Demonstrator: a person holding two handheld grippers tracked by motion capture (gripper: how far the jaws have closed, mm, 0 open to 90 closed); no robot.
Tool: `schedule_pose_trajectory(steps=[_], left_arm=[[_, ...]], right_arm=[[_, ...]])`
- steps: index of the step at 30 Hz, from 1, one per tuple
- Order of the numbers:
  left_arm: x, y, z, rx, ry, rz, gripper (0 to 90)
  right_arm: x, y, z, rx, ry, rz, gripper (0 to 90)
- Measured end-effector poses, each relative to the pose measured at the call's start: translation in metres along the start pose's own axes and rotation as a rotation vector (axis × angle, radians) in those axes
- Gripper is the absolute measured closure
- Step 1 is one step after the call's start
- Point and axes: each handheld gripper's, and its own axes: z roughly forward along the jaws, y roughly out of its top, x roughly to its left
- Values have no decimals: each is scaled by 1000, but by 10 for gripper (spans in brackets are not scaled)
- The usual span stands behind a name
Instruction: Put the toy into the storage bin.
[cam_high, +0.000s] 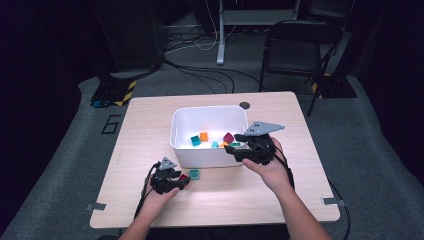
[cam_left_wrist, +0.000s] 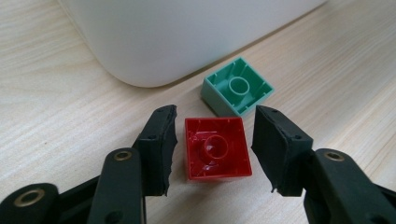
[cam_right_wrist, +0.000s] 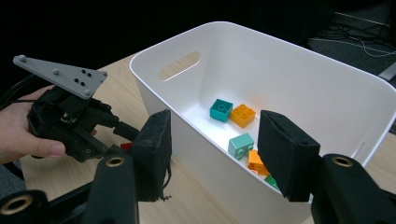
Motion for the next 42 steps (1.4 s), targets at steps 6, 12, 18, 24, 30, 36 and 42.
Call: schedule_pose_trajectory(steps=[6,12,18,24,30,36,42], left_arm=[[1,0,1,15,13,15,577],[2,5,-7,11,18,39,584],[4,11,-20,-16,6,39,586],[5,21,-36,-31,5,47,586],[4,34,-55,-42,9,68,586],[3,49,-75,-59,-4,81,586],[-3,67,-91,-59,-33,106,586]], right_arm=[[1,0,0,1,3,-3,445],[0,-1,1,-1,1,-3,447],[-1,-1,0,-5,-2,0,447],[-2,-3,3,8,0,2,448],[-4,-4,3,8,-2,10,447],[-6,-4,2,6,-2,14,447],[-6,-5,3,7,7,26,448]])
